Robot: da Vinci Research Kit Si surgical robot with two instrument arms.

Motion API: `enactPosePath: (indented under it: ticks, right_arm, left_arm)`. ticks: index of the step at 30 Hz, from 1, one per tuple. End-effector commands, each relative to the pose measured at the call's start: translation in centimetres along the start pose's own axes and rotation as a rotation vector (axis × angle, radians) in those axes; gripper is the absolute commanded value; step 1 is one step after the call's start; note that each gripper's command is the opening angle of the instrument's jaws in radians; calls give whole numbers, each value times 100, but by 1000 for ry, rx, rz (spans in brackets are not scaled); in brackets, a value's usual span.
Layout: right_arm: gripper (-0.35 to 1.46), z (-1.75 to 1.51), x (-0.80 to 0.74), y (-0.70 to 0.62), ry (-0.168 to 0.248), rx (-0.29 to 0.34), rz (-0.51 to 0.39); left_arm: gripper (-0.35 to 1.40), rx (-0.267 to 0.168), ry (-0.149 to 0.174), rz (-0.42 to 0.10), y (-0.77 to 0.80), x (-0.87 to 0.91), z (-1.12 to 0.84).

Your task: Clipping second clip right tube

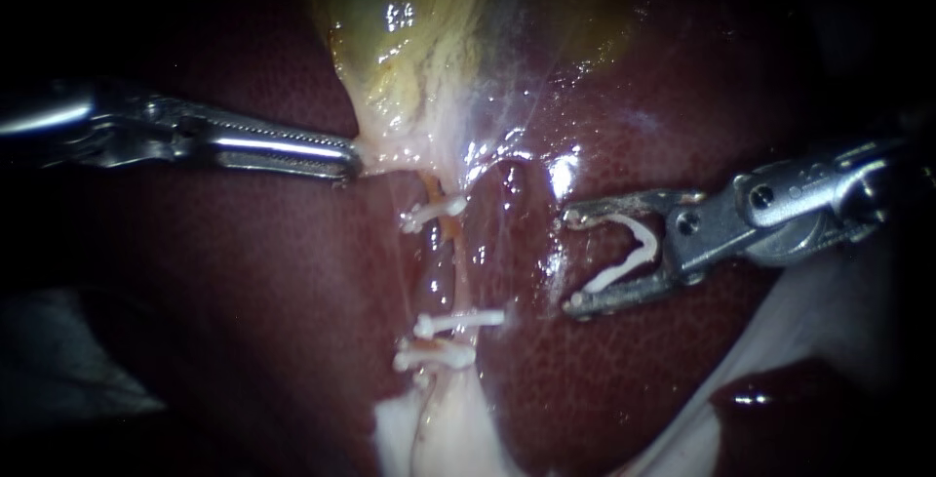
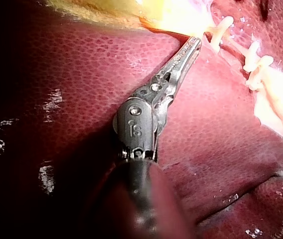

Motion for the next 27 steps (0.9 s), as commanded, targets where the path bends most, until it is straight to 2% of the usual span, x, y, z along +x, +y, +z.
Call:
enactPosePath:
  ticks: [1, 3, 6, 8, 10, 15, 23, 27]
  right_arm:
    - [49, 0, 0, 0, 0, 0, 0]
    - [49, 0, 0, 0, 0, 0, 0]
    - [49, 1, 1, 0, 0, 0, 0]
    - [49, 1, 1, 0, -3, 0, 0]
    - [49, 3, 2, 1, 0, -1, 1]
    - [49, 14, 7, 2, 16, -10, 11]
    - [50, 54, 7, 14, 45, -19, 187]
    - [50, 70, 2, 24, 101, 14, 313]
  left_arm:
    - [-35, -3, 0, -2, 2, 4, -5]
    - [-35, -10, -1, -8, 7, 14, -18]
    - [-35, -10, 23, -19, 13, 32, -40]
    - [-35, -9, 35, -8, 17, 42, -53]
    - [-35, -3, 39, -5, 20, 47, -60]
    - [-35, -1, 42, -5, 22, 46, -59]
    - [-35, 0, 42, -4, 22, 45, -57]
    - [-35, 1, 42, -3, 22, 44, -56]
